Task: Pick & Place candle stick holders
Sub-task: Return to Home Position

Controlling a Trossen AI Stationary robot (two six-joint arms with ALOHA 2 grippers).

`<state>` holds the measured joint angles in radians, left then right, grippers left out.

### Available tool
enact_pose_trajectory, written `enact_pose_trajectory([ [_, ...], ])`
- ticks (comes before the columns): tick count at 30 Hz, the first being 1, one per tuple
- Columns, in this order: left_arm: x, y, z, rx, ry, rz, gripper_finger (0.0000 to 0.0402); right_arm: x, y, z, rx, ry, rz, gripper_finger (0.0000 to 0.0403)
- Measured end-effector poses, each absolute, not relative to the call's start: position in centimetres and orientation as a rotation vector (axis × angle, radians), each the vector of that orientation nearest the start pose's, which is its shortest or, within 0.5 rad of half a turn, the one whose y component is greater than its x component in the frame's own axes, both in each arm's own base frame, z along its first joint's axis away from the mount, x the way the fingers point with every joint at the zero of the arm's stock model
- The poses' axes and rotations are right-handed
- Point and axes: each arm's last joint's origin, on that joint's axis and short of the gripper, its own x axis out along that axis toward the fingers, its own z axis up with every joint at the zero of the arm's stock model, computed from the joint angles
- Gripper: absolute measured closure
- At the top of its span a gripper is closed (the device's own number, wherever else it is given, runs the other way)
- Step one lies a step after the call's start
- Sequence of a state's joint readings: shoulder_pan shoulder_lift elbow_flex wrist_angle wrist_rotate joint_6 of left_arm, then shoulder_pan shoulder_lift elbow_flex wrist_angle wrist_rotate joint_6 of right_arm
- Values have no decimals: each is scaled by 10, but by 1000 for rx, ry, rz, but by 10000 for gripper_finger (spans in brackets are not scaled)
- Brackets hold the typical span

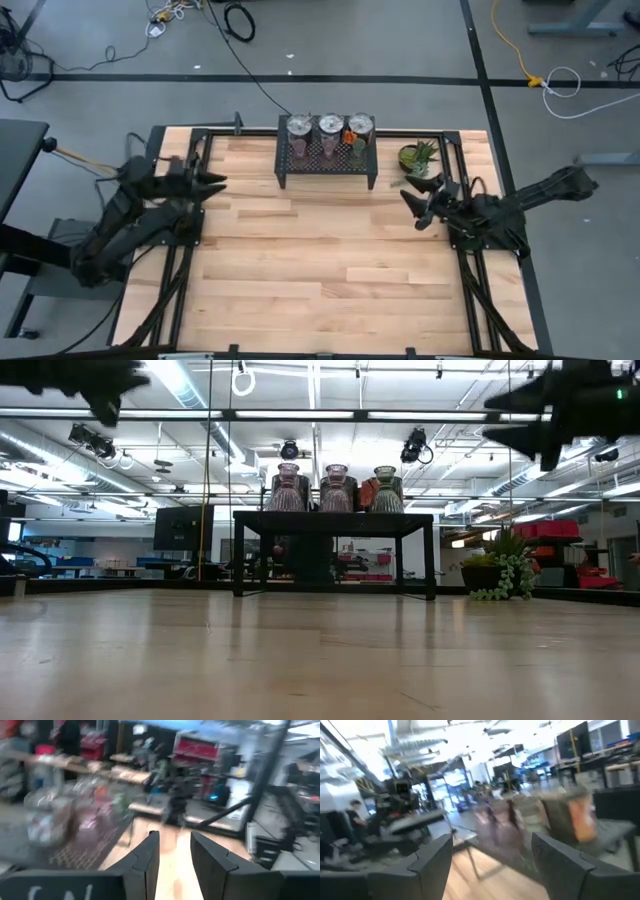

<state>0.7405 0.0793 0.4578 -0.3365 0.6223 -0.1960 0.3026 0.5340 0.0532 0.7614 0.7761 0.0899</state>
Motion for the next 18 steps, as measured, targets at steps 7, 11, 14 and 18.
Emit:
enact_pose_trajectory([
  [7,76,46,212,-192,-84,256,287,128,14,183,182,-176,-496,134],
  [11,88,50,175,-247,-109,281,287,130,14,184,217,-200,-482,134],
  [14,94,45,170,-238,-66,305,287,134,11,178,207,-160,-551,134],
  [18,99,31,176,-169,-109,228,287,139,5,179,175,-187,-523,134],
])
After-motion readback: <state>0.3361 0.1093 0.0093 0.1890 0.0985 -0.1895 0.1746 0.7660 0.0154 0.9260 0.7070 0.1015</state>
